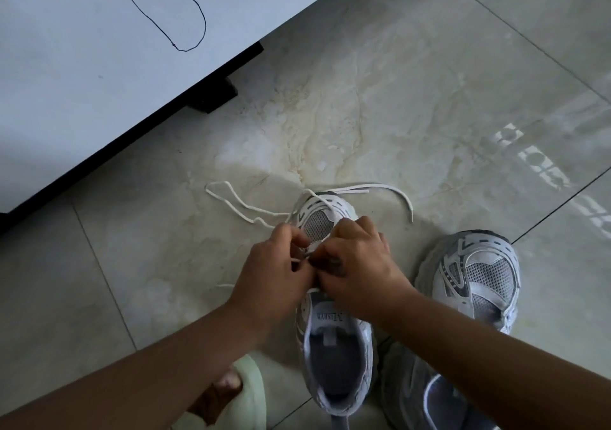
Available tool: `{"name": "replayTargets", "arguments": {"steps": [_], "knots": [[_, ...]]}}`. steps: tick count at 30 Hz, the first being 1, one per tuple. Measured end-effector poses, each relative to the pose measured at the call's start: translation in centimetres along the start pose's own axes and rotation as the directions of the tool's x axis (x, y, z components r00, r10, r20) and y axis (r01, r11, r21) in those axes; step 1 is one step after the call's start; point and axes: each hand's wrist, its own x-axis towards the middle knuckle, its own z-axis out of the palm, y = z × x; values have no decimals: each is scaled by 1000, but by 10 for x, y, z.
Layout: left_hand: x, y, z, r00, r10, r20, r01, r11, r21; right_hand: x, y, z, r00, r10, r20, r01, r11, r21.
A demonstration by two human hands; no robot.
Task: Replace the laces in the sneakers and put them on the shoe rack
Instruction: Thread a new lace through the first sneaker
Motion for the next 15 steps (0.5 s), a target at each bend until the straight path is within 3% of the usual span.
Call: {"name": "replayTargets", "arguments": {"steps": [4, 10, 13, 15], "knots": [[-2, 4, 0, 1000, 6, 24, -4, 997, -83, 1, -1, 6, 997, -55, -60, 47, 991, -125], [-2, 13, 2, 998, 44, 34, -50, 974, 220, 0, 5, 1, 986, -135, -97, 140, 989, 52], [0, 12, 1, 996, 90, 1, -88, 966, 245, 0, 9, -12, 979, -135, -154, 163, 969, 184], [2, 11, 0, 995, 96, -15, -90, 968, 235, -3, 13, -22, 973, -131, -187, 161, 975, 151]]}}
